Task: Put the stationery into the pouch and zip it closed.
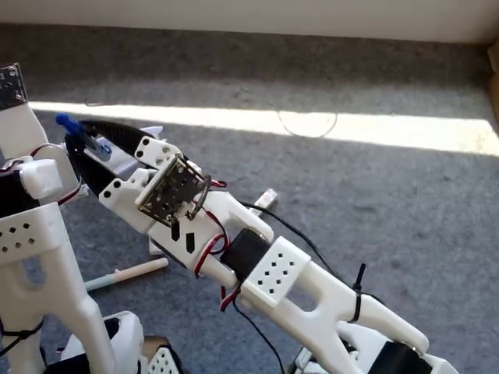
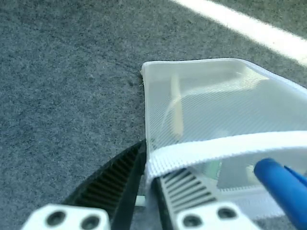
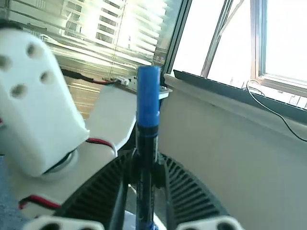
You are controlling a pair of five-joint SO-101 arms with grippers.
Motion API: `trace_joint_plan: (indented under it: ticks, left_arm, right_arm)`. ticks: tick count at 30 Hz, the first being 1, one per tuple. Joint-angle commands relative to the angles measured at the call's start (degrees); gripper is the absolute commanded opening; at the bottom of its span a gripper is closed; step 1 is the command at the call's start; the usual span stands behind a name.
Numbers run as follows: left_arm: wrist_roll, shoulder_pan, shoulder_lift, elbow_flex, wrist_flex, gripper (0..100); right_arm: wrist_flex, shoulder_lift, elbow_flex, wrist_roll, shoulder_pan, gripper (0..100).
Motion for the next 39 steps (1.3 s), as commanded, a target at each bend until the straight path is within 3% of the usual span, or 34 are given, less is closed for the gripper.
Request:
trace_joint_plan:
  ticks: [1,17,23,39]
  left_arm:
    - [0.4,1.0,-1.3,-0.5,-0.3,1]
    - [0.3,0.9,-1.3,-0.4,-0.3,1]
    - [0.3,0.9,-1.3,-0.4,-0.3,1]
    - [0.2,0.9,-1.3,-0.4,-0.3,1]
  right_arm:
    - [-1.7,0.3,-2.7,-0.5,-0.2,0.6]
    - [-1.3,3.2,-2.6,-0.5,-0.2,0.9]
    - [-1.2,3.1,-2.2,-0.6,-0.2,12.8]
    - [-1.2,2.7,-0.8,-0.5,-0.2,12.7]
